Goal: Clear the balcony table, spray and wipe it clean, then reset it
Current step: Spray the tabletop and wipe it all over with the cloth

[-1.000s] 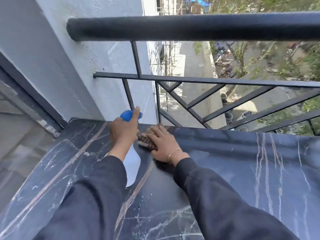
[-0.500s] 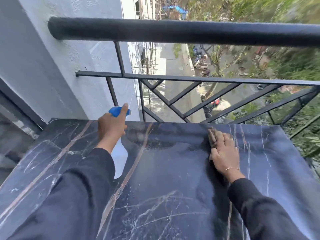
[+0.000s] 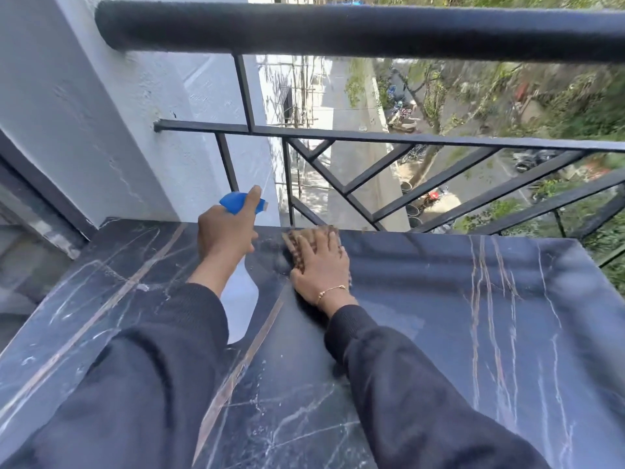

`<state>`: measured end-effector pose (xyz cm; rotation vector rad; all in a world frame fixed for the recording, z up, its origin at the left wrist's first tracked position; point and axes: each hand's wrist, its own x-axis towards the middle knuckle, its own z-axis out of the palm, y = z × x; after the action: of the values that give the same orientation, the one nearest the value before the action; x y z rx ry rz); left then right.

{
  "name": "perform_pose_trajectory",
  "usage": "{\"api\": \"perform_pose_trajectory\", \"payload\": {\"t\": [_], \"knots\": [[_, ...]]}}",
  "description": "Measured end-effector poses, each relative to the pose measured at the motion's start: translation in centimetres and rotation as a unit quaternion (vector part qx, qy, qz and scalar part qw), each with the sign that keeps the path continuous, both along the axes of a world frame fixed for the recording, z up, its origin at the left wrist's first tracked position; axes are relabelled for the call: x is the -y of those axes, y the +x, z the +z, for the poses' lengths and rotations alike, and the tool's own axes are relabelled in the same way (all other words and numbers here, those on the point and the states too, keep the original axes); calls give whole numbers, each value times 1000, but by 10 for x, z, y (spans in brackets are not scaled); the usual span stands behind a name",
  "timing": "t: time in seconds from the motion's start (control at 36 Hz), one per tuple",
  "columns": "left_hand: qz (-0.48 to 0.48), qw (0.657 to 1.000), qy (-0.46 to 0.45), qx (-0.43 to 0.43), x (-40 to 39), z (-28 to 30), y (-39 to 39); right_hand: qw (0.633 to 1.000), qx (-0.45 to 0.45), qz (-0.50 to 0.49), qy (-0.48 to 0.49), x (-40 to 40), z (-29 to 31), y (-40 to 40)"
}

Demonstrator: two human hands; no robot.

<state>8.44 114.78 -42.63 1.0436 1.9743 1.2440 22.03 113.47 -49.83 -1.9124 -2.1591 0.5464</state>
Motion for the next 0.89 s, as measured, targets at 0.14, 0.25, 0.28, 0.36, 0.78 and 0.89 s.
{"api": "perform_pose_trajectory", "payload": {"t": [0.14, 0.25, 0.28, 0.36, 0.78, 0.89], "knots": [[-1, 1000, 11, -13, 1, -2, 4, 989, -11, 145, 6, 0, -2, -26], [-5, 1000, 6, -20, 7, 3, 8, 974, -76, 212, -28, 8, 6, 4], [-5, 1000, 6, -18, 8, 5, 9, 973, -96, 207, -40, 11, 9, 16], [-13, 1000, 0, -20, 12, 8, 9, 980, -111, 154, -52, 21, 13, 56], [-37, 999, 6, -11, 19, 12, 8, 980, -62, -188, 36, 91, 0, 168], [-38, 999, 14, 20, 12, 10, 1, 976, -28, -217, 18, 100, -4, 147]]}}
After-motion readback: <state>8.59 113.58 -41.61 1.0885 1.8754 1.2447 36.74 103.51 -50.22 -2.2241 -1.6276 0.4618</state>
